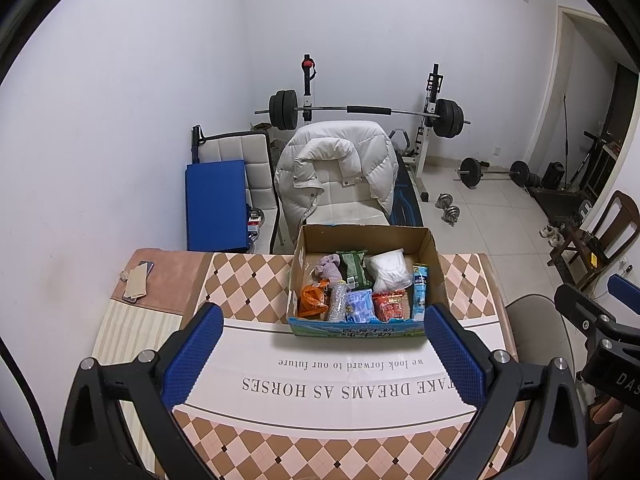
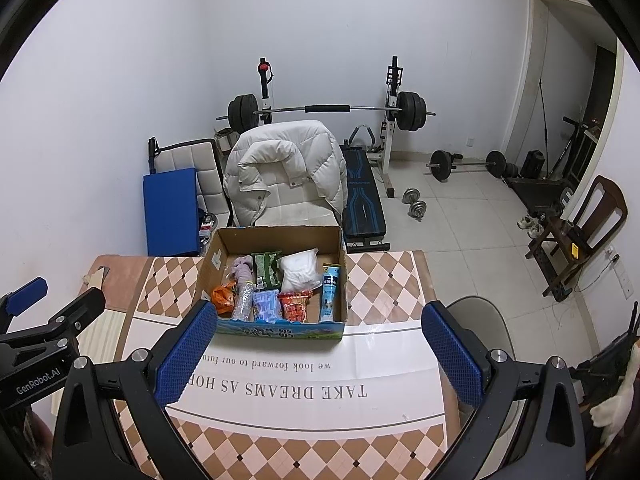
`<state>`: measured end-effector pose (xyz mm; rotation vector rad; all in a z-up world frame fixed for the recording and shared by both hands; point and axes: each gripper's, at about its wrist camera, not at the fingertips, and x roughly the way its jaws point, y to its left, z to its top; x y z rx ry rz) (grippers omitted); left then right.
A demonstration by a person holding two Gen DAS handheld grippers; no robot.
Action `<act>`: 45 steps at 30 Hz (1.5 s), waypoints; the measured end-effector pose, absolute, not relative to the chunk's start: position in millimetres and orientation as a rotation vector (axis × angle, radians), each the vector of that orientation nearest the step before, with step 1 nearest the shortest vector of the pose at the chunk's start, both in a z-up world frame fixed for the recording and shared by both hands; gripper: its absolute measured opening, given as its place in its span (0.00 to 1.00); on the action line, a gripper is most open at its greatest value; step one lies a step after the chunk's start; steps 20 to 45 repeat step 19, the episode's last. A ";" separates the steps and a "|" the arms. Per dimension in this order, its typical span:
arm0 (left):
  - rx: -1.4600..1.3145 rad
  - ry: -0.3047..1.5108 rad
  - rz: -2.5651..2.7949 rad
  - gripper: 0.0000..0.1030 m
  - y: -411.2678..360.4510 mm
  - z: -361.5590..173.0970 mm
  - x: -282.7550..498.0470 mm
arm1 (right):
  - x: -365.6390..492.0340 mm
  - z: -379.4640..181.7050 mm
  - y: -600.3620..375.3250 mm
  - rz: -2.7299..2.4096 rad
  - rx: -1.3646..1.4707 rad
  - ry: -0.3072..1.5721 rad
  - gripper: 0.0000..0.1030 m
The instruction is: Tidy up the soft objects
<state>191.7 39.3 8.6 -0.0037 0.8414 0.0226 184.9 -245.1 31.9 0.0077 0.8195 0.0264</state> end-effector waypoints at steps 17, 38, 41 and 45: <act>-0.008 0.835 0.042 1.00 37.0 9.0 189.6 | 184.2 33.2 -245.2 0.023 0.011 0.817 1.00; -0.010 0.829 0.044 1.00 37.1 8.8 189.0 | 183.0 32.6 -246.2 0.023 0.012 0.817 1.00; -0.010 0.829 0.044 1.00 37.1 8.8 189.0 | 183.0 32.6 -246.2 0.023 0.012 0.817 1.00; -0.010 0.829 0.044 1.00 37.1 8.8 189.0 | 183.0 32.6 -246.2 0.023 0.012 0.817 1.00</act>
